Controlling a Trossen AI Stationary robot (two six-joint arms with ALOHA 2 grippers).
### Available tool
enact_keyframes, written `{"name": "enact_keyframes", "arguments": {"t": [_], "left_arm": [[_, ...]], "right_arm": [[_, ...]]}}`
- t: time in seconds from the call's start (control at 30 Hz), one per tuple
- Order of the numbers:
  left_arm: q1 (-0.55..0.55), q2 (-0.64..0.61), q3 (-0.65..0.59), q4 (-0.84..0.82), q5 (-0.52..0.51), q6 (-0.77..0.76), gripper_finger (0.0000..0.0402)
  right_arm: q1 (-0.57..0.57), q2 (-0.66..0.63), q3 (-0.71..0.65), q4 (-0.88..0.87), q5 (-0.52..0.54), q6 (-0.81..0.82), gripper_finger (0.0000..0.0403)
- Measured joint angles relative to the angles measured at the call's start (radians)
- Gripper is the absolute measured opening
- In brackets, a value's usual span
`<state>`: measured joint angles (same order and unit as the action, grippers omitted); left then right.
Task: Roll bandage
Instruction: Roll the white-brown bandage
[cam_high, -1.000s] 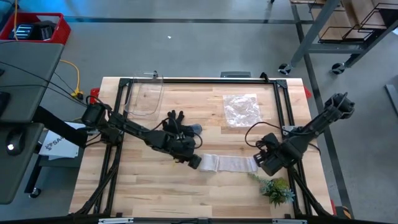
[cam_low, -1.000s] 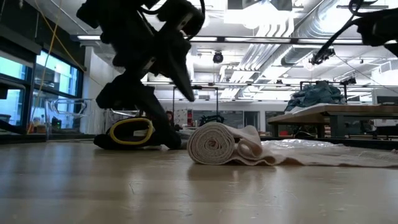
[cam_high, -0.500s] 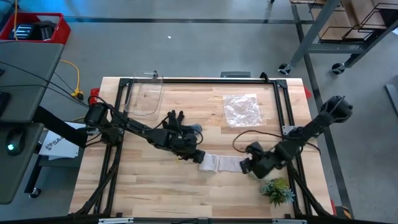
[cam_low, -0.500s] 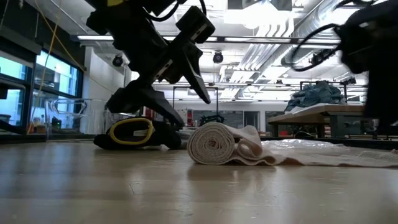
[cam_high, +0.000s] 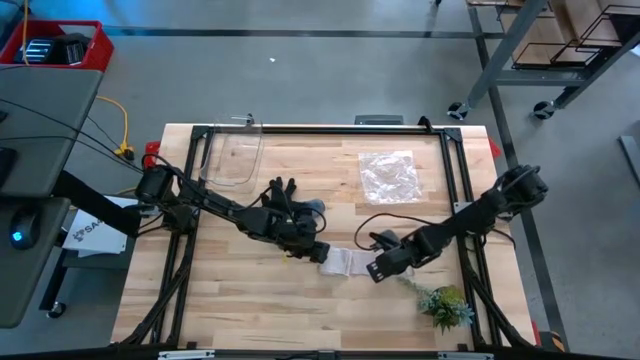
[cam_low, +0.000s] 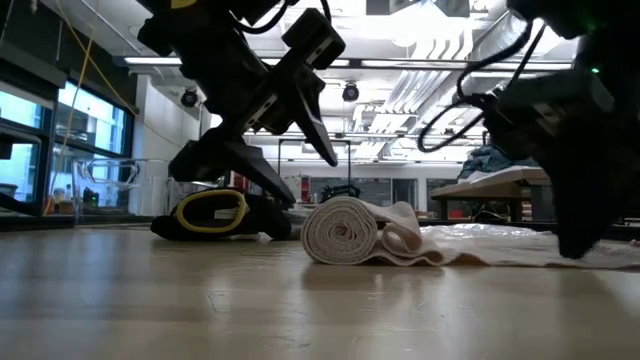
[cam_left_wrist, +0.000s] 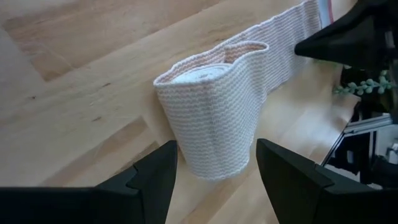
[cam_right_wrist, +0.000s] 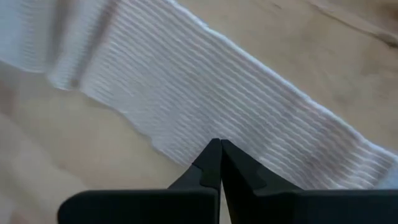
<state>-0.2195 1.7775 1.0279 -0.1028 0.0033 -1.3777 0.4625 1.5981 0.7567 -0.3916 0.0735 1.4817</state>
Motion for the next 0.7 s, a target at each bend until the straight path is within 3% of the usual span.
{"name": "enact_keyframes", "arguments": {"t": [0.57, 0.7], "left_arm": [[-0.013, 0.026, 0.0, 0.036, 0.014, -0.088, 0.0216], [0.003, 0.092, -0.001, 0.155, 0.091, -0.108, 0.0216]], "right_arm": [[-0.005, -0.001, 0.002, -0.05, -0.026, -0.002, 0.0], [-0.005, -0.001, 0.002, -0.046, -0.025, -0.007, 0.0]]}}
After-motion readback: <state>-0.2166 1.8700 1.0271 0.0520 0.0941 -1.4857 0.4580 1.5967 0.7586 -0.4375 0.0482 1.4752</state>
